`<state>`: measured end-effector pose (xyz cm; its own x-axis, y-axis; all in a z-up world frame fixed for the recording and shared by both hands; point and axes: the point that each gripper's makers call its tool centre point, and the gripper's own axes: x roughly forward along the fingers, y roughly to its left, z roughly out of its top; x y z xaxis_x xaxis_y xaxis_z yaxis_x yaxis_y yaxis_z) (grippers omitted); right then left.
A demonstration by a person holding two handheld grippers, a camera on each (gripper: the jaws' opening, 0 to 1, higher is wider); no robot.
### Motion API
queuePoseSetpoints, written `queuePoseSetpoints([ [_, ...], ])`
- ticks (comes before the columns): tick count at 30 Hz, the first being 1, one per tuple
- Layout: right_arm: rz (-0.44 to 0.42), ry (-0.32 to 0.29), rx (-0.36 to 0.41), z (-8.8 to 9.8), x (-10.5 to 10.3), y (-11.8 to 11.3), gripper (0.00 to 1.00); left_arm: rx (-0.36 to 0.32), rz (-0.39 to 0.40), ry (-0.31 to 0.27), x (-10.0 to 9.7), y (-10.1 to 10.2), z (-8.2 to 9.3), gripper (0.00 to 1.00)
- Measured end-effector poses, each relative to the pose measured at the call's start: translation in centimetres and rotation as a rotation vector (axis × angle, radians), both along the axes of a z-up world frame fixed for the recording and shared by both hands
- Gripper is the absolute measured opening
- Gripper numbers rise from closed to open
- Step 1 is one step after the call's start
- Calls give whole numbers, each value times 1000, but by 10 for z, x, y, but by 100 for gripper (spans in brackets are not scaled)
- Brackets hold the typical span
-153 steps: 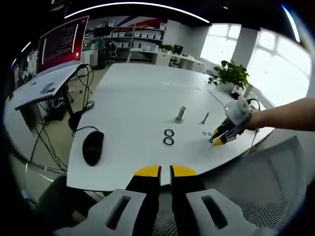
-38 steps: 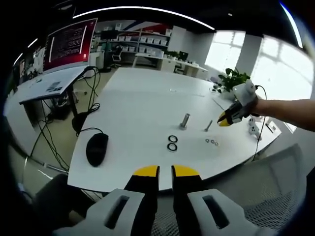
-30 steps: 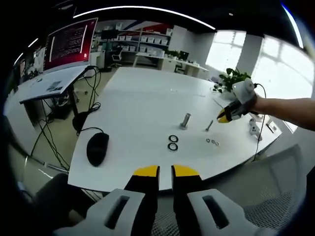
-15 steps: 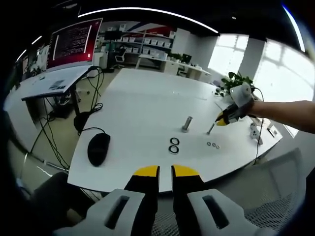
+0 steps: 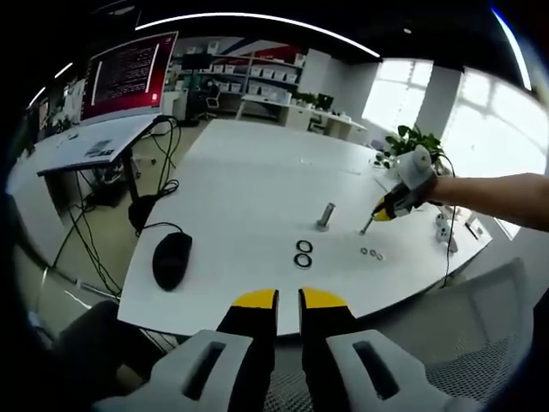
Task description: Place the washer onto the threaded stud by aligning its center hole with the stud, sliding it down to the base, and recovering from edge contact or off-axis alignment until the washer reaches the visible bottom stop.
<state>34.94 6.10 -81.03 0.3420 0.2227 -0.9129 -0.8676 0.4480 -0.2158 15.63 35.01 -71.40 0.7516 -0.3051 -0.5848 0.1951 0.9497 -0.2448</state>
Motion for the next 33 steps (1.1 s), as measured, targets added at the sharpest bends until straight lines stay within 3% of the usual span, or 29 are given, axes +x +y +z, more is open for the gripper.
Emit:
queuePoseSetpoints([
  [8, 7, 5, -2, -3, -2, 4, 13, 1, 2, 2, 0, 0, 0, 7],
  [17, 12, 33, -17, -21, -11, 2, 13, 2, 1, 3, 0, 0, 0, 7],
  [33, 8, 52, -37, -38, -4, 8, 13, 3, 4, 6, 0, 1, -1, 7],
])
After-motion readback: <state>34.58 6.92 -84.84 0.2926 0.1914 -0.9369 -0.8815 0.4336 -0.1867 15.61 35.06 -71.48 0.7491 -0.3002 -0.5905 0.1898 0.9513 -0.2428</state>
